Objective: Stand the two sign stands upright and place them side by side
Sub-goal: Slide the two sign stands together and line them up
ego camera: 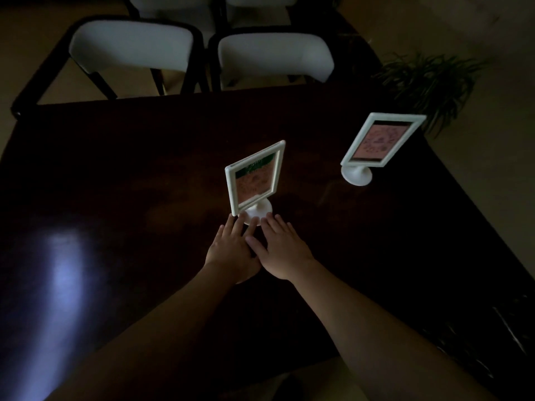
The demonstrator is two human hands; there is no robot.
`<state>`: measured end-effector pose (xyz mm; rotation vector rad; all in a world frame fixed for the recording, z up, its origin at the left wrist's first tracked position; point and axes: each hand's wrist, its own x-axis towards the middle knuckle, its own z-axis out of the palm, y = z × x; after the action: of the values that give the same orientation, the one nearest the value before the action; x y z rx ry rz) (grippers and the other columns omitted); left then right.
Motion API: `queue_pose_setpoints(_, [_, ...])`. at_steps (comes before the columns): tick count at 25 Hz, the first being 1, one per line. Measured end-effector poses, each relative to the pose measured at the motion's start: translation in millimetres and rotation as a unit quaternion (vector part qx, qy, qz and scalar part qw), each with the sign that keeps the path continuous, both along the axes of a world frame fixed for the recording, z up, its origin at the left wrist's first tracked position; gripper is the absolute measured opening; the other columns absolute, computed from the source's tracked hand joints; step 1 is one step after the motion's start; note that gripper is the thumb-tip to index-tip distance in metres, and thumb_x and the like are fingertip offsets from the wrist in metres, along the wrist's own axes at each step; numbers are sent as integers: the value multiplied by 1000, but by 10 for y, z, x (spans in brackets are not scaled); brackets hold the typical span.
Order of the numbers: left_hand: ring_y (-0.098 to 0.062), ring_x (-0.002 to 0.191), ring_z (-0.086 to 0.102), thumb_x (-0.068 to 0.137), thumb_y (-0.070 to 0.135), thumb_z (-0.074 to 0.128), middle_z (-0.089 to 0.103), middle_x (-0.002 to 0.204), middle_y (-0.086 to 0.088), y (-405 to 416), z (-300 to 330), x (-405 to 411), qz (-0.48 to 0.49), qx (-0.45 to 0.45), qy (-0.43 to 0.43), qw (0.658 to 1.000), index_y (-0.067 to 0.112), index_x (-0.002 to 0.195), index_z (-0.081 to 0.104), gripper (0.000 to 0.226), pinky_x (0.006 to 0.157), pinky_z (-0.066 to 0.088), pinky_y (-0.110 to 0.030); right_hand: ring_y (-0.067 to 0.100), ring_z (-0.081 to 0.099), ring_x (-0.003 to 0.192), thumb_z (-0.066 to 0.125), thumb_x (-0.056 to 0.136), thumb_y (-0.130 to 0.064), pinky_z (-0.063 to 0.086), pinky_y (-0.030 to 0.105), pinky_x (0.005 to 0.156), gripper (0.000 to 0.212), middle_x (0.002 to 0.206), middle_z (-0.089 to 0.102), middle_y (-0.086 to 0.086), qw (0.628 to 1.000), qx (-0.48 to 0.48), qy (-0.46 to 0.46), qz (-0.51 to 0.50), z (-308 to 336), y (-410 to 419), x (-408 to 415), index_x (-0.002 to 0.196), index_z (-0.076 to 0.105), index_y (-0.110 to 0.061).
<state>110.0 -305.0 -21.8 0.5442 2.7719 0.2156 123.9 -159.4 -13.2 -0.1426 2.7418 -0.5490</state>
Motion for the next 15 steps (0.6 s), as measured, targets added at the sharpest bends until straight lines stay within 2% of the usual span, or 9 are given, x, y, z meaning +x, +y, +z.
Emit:
queue_pose_setpoints(8, [-26, 149, -13, 91, 56, 35, -11, 165, -6, 841, 28, -202, -20, -26, -16, 999, 27, 156, -6, 82, 120, 2, -46, 18, -3, 151, 11, 92, -70, -1, 41, 121, 84, 166, 5, 4, 1000, 10, -21, -15, -23, 843, -144, 156, 12, -16])
queue_pose_setpoints(15, [-26, 149, -14, 91, 57, 32, -14, 165, -5, 1249, -9, -499, -46, -35, -17, 998, 29, 156, -9, 82, 119, -1, -46, 18, -3, 151, 9, 90, -71, 0, 40, 121, 85, 166, 4, 4, 999, 4, -19, -50, -58, 1233, -327, 156, 11, -17])
